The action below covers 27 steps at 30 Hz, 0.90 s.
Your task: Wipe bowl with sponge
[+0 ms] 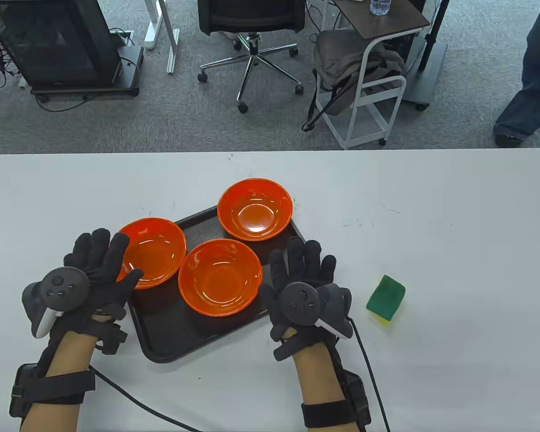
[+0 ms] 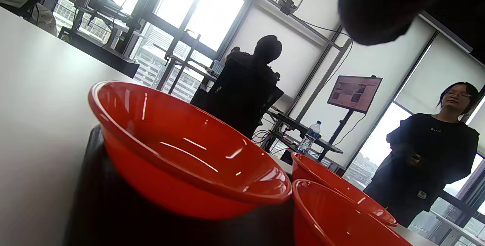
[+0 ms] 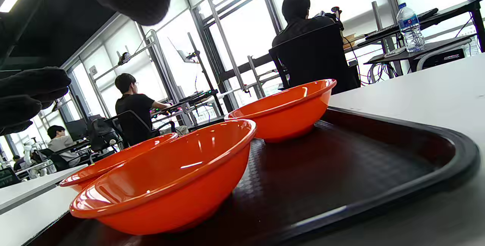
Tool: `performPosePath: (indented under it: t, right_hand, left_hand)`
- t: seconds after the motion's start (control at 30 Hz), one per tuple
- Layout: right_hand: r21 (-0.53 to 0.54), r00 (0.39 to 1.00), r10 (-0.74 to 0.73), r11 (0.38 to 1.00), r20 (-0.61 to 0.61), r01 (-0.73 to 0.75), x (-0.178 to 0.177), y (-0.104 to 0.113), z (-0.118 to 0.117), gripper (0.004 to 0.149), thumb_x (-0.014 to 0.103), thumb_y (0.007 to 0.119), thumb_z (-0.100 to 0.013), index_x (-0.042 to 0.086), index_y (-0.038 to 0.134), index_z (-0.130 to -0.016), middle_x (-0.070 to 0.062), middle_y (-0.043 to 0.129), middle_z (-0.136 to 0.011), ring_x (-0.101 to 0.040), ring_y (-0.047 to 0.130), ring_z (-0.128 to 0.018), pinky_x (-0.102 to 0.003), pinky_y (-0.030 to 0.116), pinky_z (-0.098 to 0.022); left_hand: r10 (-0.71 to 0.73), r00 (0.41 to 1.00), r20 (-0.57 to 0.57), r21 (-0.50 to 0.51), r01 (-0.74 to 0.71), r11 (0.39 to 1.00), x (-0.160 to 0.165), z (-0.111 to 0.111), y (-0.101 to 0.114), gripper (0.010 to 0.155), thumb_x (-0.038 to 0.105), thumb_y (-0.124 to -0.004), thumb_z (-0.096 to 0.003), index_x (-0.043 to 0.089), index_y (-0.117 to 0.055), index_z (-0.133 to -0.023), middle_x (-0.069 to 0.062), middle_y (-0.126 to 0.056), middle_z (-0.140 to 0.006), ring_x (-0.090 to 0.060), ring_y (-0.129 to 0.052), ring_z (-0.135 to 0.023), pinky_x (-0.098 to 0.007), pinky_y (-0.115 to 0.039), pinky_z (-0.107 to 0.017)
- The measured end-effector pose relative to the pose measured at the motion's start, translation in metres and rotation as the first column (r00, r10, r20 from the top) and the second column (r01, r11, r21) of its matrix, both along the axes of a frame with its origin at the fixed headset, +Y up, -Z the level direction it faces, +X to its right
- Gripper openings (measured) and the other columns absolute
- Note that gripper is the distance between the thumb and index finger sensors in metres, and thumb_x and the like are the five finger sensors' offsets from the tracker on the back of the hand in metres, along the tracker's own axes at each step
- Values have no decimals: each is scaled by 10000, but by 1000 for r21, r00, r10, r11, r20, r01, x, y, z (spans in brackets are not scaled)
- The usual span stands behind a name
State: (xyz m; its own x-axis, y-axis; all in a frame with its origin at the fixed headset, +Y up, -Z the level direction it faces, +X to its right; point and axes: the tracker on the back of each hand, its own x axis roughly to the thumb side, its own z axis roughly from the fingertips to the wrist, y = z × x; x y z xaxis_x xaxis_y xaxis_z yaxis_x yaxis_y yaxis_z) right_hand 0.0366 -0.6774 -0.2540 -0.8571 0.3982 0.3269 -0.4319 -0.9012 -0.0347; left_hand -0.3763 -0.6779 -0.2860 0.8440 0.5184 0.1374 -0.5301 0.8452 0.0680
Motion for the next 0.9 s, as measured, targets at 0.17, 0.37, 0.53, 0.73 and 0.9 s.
performPosePath:
  t: [0.17, 0.37, 0.53, 0.73, 0.9]
  right_hand:
    - [-8, 1000, -2, 1000, 2, 2, 1, 0, 0, 664, 494, 684, -586, 140, 362, -1046, -242, 109, -1114, -573, 60, -969, -755, 80, -574]
    - [-9, 1000, -8, 1000, 3, 8, 1, 0, -1, 661, 493, 685, -586, 140, 365, -1045, -241, 111, -1114, -573, 60, -969, -755, 80, -574]
    - [-3, 1000, -22, 1000, 10, 22, 4, 1, -1, 662, 493, 685, -586, 138, 368, -1045, -241, 113, -1114, -572, 61, -970, -755, 81, -575]
    - [4, 999, -33, 999, 13, 33, 6, 3, -2, 657, 492, 685, -586, 137, 375, -1045, -243, 115, -1115, -573, 60, -970, -755, 80, -574]
    - [-1, 999, -48, 999, 18, 48, 8, 3, -1, 655, 491, 684, -587, 133, 381, -1044, -246, 116, -1114, -574, 60, -969, -754, 80, -574]
  left_hand:
    - [-3, 1000, 0, 1, 3, 1000, 1, 0, 0, 749, 567, -835, -479, 461, -447, -1110, 71, -226, -1185, -312, -66, -1145, -655, -116, -757]
    - [20, 995, -98, -25, -23, 999, -5, -1, -2, 795, 590, -844, -475, 394, -427, -1123, -17, -325, -1184, -419, -315, -1133, -668, -423, -747]
    - [100, 964, -245, -90, -125, 988, -17, -11, -14, 864, 613, -851, -471, 329, -362, -1125, -89, -404, -1161, -445, -486, -1090, -676, -512, -709]
    - [134, 926, -352, -221, -222, 950, -30, -30, -32, 907, 635, -853, -463, 314, -317, -1121, -97, -394, -1157, -440, -496, -1084, -671, -519, -706]
    - [129, 886, -444, -336, -299, 893, -41, -48, -51, 946, 640, -874, -451, 317, -283, -1114, -91, -350, -1159, -436, -460, -1085, -665, -496, -715]
